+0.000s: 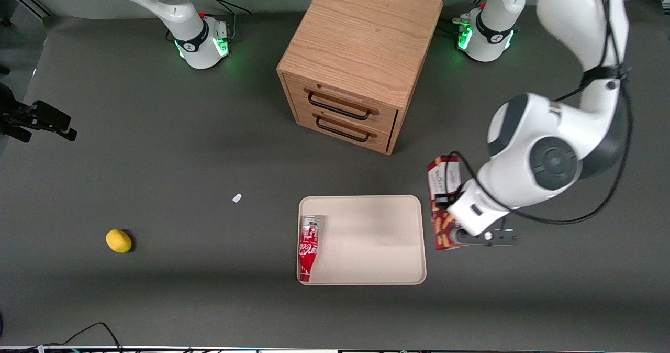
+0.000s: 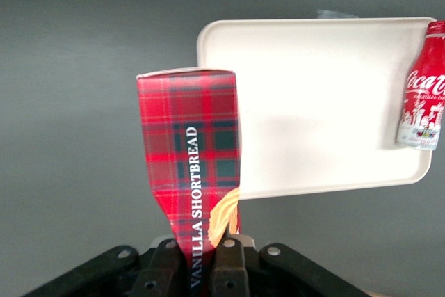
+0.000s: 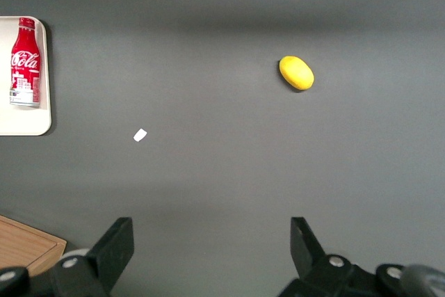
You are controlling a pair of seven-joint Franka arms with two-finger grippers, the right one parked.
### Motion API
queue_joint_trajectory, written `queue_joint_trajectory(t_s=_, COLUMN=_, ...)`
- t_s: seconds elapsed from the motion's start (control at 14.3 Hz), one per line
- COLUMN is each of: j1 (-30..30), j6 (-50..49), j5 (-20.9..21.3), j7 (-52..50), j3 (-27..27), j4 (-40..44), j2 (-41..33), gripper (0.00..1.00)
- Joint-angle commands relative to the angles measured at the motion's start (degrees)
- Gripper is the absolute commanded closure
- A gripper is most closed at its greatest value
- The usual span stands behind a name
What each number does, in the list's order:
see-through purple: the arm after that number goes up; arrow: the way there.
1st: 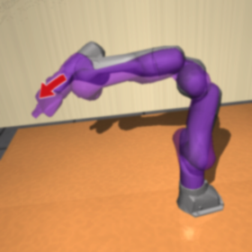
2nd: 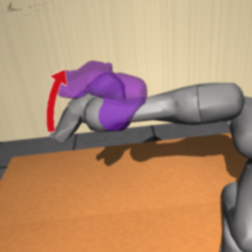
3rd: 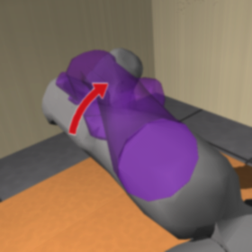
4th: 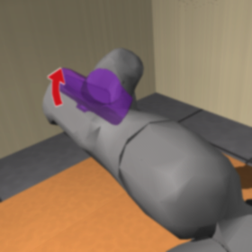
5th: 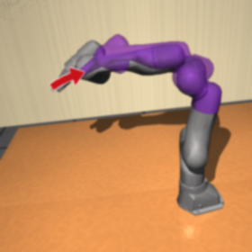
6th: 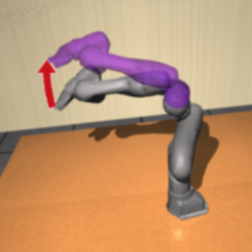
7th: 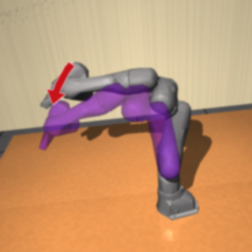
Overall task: Place red cookie box on tray
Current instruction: 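Lower the cookie box onto the tray beside the Coca-Cola bottle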
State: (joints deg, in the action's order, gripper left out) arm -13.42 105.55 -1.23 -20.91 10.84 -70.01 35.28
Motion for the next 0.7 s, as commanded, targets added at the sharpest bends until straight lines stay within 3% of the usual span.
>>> queue_joint_trajectory(t_s=0.0, j1=-3.27, j6=3.24, j5=2.28, j7=-3.69, j3=-1.17, j4=4.53, j2=6.45, gripper=1.00)
queue_joint_trajectory(t_s=0.21, j1=-4.77, j6=7.91, j5=7.20, j7=-5.98, j3=-1.52, j4=4.53, j2=11.20, gripper=1.00)
queue_joint_trajectory(t_s=0.63, j1=-5.83, j6=13.27, j5=8.88, j7=-6.77, j3=-3.20, j4=4.18, j2=15.34, gripper=1.00)
